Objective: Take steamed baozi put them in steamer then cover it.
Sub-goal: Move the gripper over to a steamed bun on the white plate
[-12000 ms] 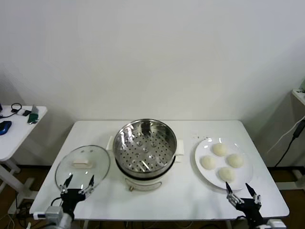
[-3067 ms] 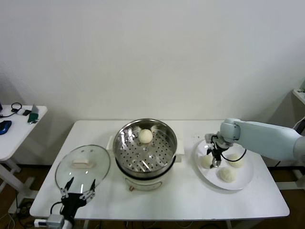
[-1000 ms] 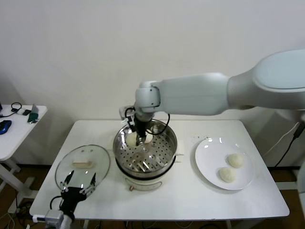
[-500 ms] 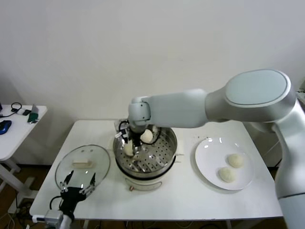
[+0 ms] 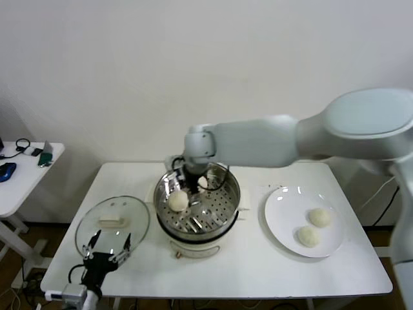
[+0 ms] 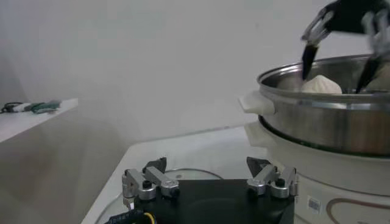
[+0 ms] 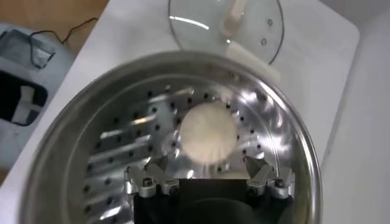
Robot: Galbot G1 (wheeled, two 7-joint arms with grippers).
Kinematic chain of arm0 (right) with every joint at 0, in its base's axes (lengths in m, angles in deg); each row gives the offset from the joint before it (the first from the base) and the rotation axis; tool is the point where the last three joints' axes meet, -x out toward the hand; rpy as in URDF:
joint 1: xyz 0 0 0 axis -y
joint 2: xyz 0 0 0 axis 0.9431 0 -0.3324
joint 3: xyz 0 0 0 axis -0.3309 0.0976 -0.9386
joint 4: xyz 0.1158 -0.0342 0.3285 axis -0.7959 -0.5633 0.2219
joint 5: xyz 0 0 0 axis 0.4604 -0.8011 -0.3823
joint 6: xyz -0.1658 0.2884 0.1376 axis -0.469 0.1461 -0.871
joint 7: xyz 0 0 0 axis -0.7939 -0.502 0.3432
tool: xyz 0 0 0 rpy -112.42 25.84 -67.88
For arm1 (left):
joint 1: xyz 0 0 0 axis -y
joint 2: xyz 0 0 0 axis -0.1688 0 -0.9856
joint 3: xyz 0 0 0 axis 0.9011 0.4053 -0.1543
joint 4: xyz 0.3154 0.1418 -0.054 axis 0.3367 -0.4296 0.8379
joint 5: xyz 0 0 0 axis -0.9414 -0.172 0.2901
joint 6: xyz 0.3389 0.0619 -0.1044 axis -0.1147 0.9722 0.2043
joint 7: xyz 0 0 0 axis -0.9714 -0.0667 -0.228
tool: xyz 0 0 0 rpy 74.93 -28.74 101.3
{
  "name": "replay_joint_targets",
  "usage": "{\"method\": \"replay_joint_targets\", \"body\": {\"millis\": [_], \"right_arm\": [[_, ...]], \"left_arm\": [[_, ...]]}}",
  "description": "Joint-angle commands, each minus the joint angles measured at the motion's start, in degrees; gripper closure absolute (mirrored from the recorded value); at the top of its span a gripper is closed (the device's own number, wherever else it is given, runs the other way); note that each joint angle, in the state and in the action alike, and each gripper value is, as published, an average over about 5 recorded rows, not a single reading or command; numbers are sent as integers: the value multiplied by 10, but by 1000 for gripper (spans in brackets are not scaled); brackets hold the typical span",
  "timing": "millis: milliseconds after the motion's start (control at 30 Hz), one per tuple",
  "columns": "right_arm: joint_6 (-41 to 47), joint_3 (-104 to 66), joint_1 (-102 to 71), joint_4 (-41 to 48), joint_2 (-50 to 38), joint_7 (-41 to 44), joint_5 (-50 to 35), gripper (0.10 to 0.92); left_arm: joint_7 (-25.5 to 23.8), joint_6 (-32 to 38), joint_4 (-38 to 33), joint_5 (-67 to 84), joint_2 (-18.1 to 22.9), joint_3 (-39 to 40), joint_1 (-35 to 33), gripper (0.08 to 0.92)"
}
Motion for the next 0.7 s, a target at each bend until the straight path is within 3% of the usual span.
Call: {"method": "replay_joint_targets", "body": {"millis": [33, 233, 400, 533, 700], "right_arm": [[-57, 106, 182, -123, -210, 106, -15, 203], [-79, 216, 221, -174, -344, 121, 54, 203], [-83, 237, 166, -179, -431, 98, 173, 203], [-83, 199, 86, -163, -469, 81, 252, 203], [-79, 137, 2, -132, -479, 70, 293, 203]], "left_arm": [[-1, -1, -1, -3, 0, 2, 1, 177], [-2, -3, 1, -5, 0, 3, 8, 177], [-2, -5, 1, -9, 5, 5, 11, 177], [-2, -7, 0, -16, 12, 7, 13, 177], [-2, -10, -3, -23, 21, 7, 12, 177]]}}
